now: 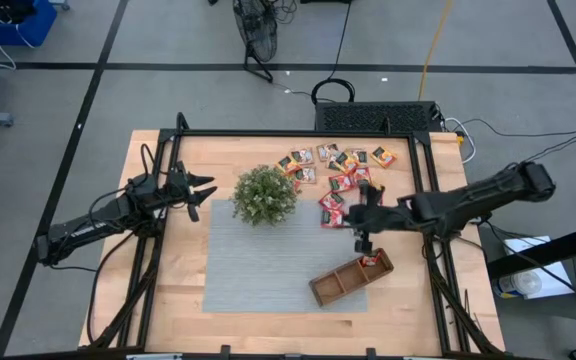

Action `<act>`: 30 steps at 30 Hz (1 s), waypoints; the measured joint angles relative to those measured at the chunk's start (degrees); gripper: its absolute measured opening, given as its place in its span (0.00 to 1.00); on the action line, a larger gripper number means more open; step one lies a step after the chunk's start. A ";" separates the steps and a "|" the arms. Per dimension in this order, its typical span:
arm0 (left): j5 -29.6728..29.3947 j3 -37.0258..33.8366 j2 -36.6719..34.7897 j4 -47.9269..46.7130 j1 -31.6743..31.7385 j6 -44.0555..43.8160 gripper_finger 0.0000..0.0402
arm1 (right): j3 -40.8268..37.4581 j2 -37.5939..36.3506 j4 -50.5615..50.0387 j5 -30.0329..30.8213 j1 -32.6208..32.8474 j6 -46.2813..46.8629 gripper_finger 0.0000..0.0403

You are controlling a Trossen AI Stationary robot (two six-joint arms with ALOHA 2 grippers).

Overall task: Pick & Place Tea
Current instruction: Put the strawberry tea sachet into the brown organizer

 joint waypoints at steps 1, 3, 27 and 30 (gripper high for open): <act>-0.02 0.00 -0.01 0.00 0.01 0.00 0.37 | -1.85 -0.72 2.66 -0.02 0.98 0.33 0.00; 0.00 0.00 -0.02 0.00 0.00 0.00 0.37 | -6.33 -1.95 9.77 -0.06 2.40 0.50 0.00; 0.00 0.00 -0.02 0.01 0.01 0.00 0.37 | -9.00 1.64 7.68 -13.38 -15.89 4.42 0.40; 0.00 0.00 -0.02 0.02 -0.01 0.00 0.37 | -4.06 6.99 2.80 -17.13 -18.55 1.37 0.50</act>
